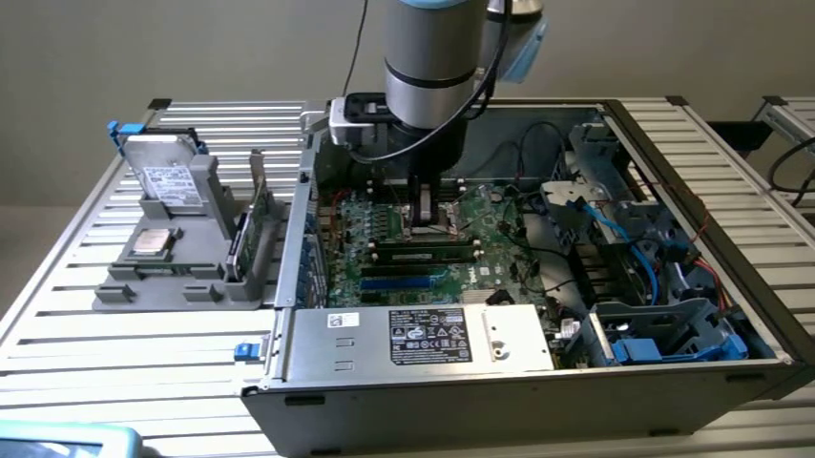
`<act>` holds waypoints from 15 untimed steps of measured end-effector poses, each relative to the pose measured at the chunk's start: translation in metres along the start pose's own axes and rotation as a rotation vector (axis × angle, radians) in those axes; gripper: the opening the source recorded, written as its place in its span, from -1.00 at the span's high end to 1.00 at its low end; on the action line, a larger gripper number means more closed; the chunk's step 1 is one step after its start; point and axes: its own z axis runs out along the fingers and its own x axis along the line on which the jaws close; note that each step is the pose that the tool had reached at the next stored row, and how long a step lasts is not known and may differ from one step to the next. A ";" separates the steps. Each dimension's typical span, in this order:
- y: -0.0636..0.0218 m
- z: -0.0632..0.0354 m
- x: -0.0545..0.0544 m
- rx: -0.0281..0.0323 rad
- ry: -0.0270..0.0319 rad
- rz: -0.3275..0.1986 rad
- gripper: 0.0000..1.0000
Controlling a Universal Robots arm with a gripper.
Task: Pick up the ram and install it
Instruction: 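Press down the ram until it locks into place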
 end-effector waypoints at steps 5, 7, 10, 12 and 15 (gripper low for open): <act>-0.0134 -0.0015 0.000 -0.0033 -0.0025 -0.002 0.79; -0.0140 -0.0015 0.000 -0.0034 -0.0029 -0.002 0.79; -0.0140 -0.0015 0.000 -0.0034 -0.0029 -0.002 0.79; -0.0140 -0.0015 0.000 -0.0034 -0.0029 -0.002 0.79; -0.0140 -0.0015 0.000 -0.0034 -0.0029 -0.002 0.79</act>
